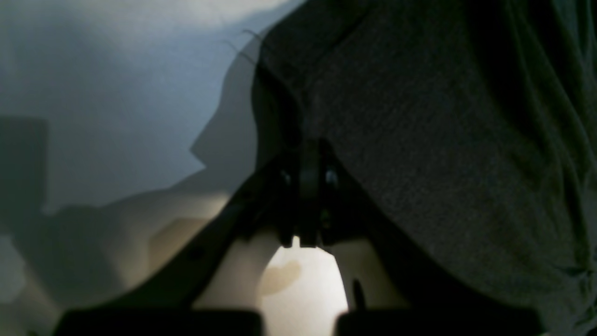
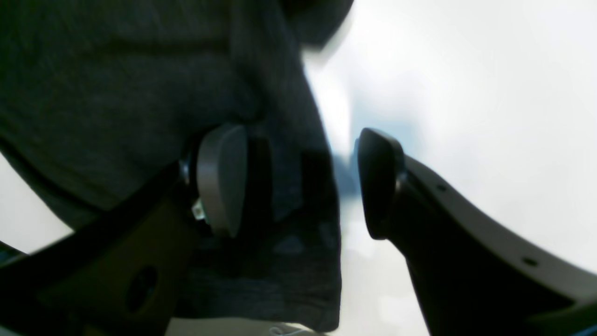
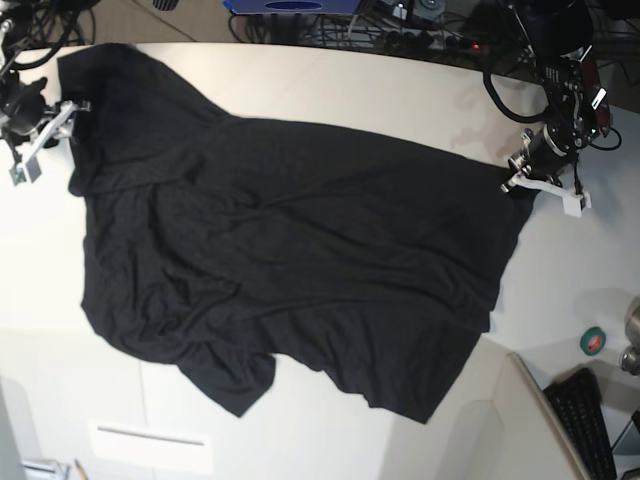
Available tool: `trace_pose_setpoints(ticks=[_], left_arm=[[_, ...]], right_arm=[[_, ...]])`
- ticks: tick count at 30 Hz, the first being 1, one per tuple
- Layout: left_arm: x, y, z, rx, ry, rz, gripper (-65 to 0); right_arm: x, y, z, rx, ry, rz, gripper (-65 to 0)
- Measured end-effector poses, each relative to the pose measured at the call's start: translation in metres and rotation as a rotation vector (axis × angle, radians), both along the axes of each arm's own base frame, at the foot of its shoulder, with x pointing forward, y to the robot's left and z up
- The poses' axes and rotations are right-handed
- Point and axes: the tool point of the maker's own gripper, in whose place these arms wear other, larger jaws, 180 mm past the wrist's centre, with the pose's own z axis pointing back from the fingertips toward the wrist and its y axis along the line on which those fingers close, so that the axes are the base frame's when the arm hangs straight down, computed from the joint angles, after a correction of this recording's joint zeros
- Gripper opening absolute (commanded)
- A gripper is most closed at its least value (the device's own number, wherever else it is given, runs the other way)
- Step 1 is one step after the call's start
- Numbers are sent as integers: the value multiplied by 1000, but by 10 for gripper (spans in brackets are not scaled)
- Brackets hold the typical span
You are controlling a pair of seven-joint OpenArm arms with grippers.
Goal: Layout the t-shirt on the table in an organized manner, then fold the t-shirt properly
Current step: 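Grasp the shirt's hem corners with both grippers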
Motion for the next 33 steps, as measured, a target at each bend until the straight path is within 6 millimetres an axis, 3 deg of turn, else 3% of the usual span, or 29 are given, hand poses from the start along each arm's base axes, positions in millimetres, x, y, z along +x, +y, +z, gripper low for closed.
trace_pose_setpoints(ticks=[6, 11, 16, 19, 23, 29, 33], left_arm=[[0, 0, 0, 0, 0, 0, -650], [0, 0, 0, 0, 0, 0, -650], [0, 0, 0, 0, 0, 0, -650], [0, 0, 0, 0, 0, 0, -650], [0, 0, 0, 0, 0, 0, -650], [-10, 2, 3, 38, 17, -14, -650], [-17, 4, 32, 123, -19, -62, -650]], right_arm=[[10, 0, -6, 26, -3, -22, -285], [7, 4, -18, 74, 15, -56, -285], [12, 23, -20, 80, 17, 27, -290], [12, 28, -21, 94, 8, 20, -377], [8, 28, -23, 97, 24, 19, -635], [-10, 30, -23, 77, 94, 53, -650], [-32, 27, -4, -28, 151, 136, -650]])
